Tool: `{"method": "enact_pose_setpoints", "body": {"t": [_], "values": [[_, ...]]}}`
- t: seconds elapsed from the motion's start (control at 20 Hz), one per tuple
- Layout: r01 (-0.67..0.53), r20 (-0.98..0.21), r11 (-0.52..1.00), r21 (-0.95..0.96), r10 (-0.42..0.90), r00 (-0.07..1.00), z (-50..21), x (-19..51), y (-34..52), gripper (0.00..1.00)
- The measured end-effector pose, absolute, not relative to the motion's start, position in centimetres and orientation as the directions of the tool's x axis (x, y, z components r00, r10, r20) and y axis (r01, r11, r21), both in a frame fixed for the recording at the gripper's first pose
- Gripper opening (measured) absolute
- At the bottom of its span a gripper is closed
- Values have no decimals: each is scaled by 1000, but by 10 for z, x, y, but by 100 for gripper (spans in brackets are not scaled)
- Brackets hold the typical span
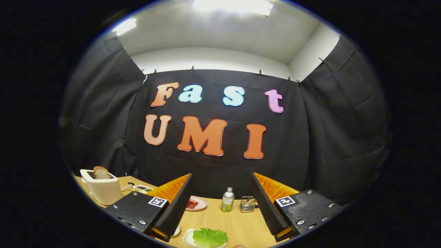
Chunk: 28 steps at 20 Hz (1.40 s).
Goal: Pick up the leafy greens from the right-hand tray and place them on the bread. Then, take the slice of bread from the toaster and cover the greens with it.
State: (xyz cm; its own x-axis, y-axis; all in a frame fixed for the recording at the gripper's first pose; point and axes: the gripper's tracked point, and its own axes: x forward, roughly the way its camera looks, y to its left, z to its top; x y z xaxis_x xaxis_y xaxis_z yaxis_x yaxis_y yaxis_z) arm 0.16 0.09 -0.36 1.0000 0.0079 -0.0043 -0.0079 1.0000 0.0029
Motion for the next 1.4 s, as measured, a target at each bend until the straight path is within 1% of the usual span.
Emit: {"method": "enact_pose_setpoints", "body": {"t": [0.45, 0.75, 1.1, 1.25, 1.4], "values": [[-21, -3, 1000, 7, 21, 1000, -1, 0, 3, 98], [-44, -59, 999, 2, 44, 997, -14, 2, 10, 98], [-97, -245, 995, 14, 97, 965, -57, 5, 21, 98], [-111, -344, 993, 34, 116, 932, -82, 12, 27, 98], [-122, -460, 990, 64, 138, 877, -113, 11, 33, 98]]}}
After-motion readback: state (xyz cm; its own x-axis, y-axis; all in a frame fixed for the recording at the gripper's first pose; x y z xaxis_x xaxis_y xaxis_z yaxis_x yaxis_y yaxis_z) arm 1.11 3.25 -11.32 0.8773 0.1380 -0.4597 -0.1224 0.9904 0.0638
